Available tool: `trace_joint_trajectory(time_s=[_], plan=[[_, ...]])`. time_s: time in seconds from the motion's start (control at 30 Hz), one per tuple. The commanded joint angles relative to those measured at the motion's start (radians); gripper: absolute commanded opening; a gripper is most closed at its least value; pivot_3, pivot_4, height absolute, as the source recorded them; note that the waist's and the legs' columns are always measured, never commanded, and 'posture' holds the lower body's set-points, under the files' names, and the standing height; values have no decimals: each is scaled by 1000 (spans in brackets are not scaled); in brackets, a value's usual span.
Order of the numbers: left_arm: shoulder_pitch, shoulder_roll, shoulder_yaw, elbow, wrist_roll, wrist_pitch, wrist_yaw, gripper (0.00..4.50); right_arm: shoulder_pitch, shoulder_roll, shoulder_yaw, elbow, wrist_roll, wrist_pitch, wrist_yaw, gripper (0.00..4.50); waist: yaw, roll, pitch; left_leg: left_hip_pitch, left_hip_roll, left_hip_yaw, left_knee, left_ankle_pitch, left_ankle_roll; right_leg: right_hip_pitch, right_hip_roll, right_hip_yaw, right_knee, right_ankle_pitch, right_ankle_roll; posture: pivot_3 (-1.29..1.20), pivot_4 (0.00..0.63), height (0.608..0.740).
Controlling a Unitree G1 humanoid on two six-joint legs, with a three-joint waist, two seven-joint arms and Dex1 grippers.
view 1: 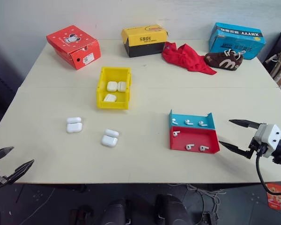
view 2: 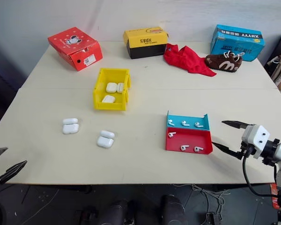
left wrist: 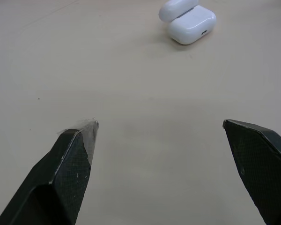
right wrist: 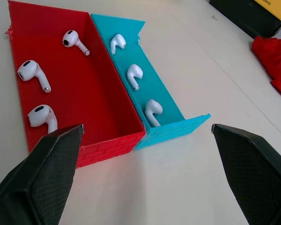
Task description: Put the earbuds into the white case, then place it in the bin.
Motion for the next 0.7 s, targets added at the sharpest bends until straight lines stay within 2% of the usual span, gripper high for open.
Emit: trace_joint_trajectory(time_s=[0.03, 0.2, 0.33, 0.53, 0.7], plan=[[10, 23, 7, 1, 15, -35, -6, 4500, -9, -3, -12, -13, 17, -11, 2, 4454, 0, 0, 0, 0, 0, 0, 0, 0, 0, 0, 0, 0, 0, 0, 0, 0, 150, 740], [-13, 31, 27, -36, -63, 51, -28, 4500, -34, 30, 7, -115, 46, 39, -27, 4454, 0, 1, 1, 0, 0, 0, 0, 0, 0, -1, 0, 1, 0, 0, 0, 0, 150, 740], [-38, 86, 62, 4, -58, 142, 23, 4500, -33, 100, 24, -292, 166, 93, 11, 4454, 0, 0, 2, -1, 1, 0, 0, 1, -1, -2, 1, 1, 2, 0, 0, 0, 150, 740], [24, 141, 170, 25, -33, 430, 199, 4500, 37, 211, 69, -547, 274, 110, 30, 4454, -2, 0, 2, -1, 1, 1, -2, 2, 2, -3, 2, 2, 2, 0, 0, 0, 150, 740], [99, 142, 236, -59, -69, 661, 238, 4500, 50, 264, 84, -547, 257, 36, 68, 4454, 3, -4, 2, -1, 0, 2, -2, -2, 1, -3, 1, 3, 2, 0, 0, 0, 150, 740]])
